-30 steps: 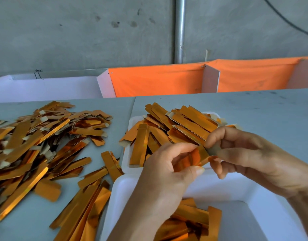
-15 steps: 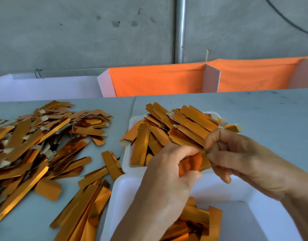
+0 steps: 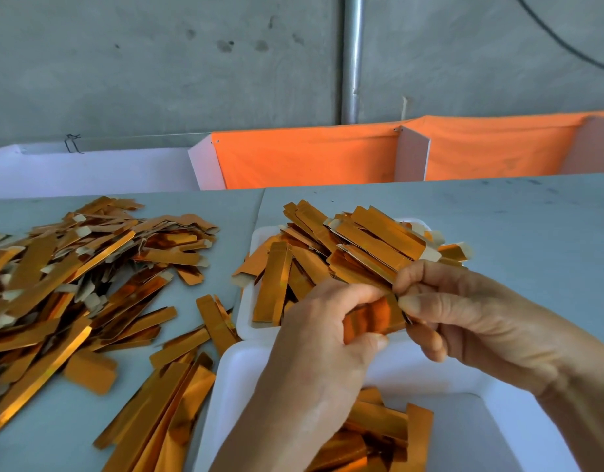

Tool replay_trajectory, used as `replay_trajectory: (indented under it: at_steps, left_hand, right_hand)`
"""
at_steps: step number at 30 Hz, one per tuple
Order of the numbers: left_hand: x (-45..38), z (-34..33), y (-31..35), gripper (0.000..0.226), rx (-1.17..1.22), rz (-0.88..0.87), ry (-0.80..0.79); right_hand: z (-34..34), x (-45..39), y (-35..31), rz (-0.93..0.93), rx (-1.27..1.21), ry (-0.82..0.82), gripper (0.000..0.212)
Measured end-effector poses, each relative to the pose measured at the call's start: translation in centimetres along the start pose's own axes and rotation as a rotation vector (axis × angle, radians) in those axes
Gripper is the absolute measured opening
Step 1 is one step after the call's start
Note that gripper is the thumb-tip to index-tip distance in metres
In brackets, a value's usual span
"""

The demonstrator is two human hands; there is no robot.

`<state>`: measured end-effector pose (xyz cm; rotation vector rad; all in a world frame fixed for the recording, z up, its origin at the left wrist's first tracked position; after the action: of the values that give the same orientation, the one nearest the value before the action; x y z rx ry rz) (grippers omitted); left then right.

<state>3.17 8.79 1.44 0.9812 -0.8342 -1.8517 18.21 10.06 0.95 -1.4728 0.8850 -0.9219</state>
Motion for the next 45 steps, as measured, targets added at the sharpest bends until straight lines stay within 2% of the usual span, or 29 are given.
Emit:
replay_trajectory:
  at_steps: [5, 16, 24, 31, 40, 45]
  left_hand:
    - [-0.1, -0.1, -0.1, 0.037, -0.037, -0.016, 0.002]
    - [0.0, 0.0, -0.4, 0.042, -0.121, -0.052, 0.018]
    - [-0.2, -0.2, -0.1, 0.045, -0.235, -0.104, 0.02]
    - [-0.2, 0.0, -0.1, 0.047, -0.234, -0.079, 0.044]
    - [0.1, 0.2, 0.8, 0.045, -0.217, -0.105, 0.059]
    - [0.1, 0.4, 0.6, 0.043, -0.163, -0.095, 0.065]
  right_hand:
    - [-0.1, -0.1, -0.1, -0.02, 0.05, 0.047, 0.023]
    - [-0.3, 0.1, -0.2, -0.037, 0.217, 0.111, 0.011]
    - [-0.2, -0.5, 0.3, -0.014, 0.384, 0.209, 0.01]
    - [-0.5, -0.2, 0.1, -0.019, 0.206, 0.125, 0.007]
    - [0.2, -0.9, 0.4, 0.029, 0.317, 0.247, 0.01]
    - [-0.1, -0.6, 0.5, 0.053, 0.112, 0.126, 0.005]
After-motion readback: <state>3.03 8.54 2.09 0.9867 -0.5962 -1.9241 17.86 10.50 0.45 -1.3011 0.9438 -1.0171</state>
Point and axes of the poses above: each hand's wrist, its own x-axis away from the middle knuckle, its own z-axis out of the back of the hand, y = z × x, the point moved 5 cm from there along -x, towards the middle knuckle, and after that the axes turned 10 degrees about x, right-handed, at the moved point
